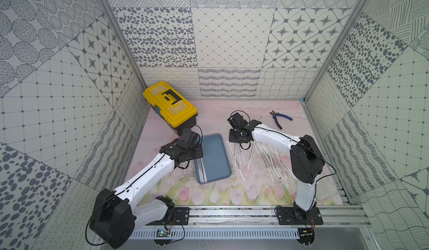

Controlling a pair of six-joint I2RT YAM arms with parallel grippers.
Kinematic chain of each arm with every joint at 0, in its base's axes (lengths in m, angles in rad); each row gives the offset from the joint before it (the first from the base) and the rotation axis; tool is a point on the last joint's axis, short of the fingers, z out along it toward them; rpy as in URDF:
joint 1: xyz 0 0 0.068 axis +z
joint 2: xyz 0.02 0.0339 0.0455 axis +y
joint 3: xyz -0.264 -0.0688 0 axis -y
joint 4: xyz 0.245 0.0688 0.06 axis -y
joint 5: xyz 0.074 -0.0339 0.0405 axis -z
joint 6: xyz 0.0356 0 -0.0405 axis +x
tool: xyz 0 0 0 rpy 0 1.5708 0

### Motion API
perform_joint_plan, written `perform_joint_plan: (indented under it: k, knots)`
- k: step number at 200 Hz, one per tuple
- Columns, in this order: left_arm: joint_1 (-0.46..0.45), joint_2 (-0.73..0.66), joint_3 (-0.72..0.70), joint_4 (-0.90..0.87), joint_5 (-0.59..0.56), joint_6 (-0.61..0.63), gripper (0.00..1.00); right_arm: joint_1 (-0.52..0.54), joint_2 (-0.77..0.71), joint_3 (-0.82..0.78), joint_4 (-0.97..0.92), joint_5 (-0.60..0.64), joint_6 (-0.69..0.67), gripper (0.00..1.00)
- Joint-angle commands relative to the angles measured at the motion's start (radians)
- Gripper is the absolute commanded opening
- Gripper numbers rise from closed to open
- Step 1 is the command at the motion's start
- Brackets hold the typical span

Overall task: Put the straws into the storage box
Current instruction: Pick up the straw from the center of the board, then place the straw in the storage box.

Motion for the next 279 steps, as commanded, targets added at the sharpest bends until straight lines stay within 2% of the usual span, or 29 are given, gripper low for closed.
perform_joint_plan:
  k: [1,14,30,51,71,154,176,197,218,243,257,279]
  knots:
    - [0.073,-0.06,-0.019,-0.096,-0.084,-0.007,0.6,0.114,0.048,0.095,-0.038,-0.021,0.01,0.08]
    - [0.104,-0.076,-0.042,-0.085,-0.054,-0.023,0.6,0.15,0.13,0.158,-0.022,-0.029,0.03,0.09]
    - [0.13,-0.101,-0.064,-0.073,-0.014,-0.035,0.6,0.188,0.202,0.241,0.001,0.017,0.035,0.08]
    - [0.134,-0.117,-0.067,-0.083,-0.006,-0.031,0.6,0.219,0.296,0.358,-0.035,0.03,0.003,0.08]
    - [0.135,-0.122,-0.075,-0.076,0.002,-0.034,0.6,0.231,0.359,0.401,-0.05,0.031,-0.014,0.08]
    - [0.135,-0.121,-0.081,-0.06,0.035,-0.042,0.6,0.25,0.491,0.493,-0.061,0.027,0.007,0.13]
    - [0.135,-0.117,-0.082,-0.057,0.041,-0.046,0.59,0.248,0.502,0.505,-0.067,0.009,0.016,0.17]
    - [0.135,-0.119,-0.077,-0.059,0.039,-0.043,0.59,0.244,0.481,0.514,-0.086,-0.021,0.023,0.27]
    - [0.135,-0.124,-0.055,-0.072,0.033,-0.034,0.59,0.236,0.363,0.426,-0.07,-0.059,0.033,0.28]
    - [0.115,-0.114,-0.005,-0.089,0.016,0.001,0.59,0.209,0.129,0.157,-0.017,-0.034,0.029,0.27]
    - [0.046,-0.067,0.037,-0.106,-0.008,0.026,0.59,0.179,0.025,0.011,-0.045,0.004,-0.003,0.28]
    - [-0.142,0.03,0.083,-0.076,-0.035,0.018,0.6,0.136,-0.063,-0.152,-0.112,0.074,-0.082,0.29]
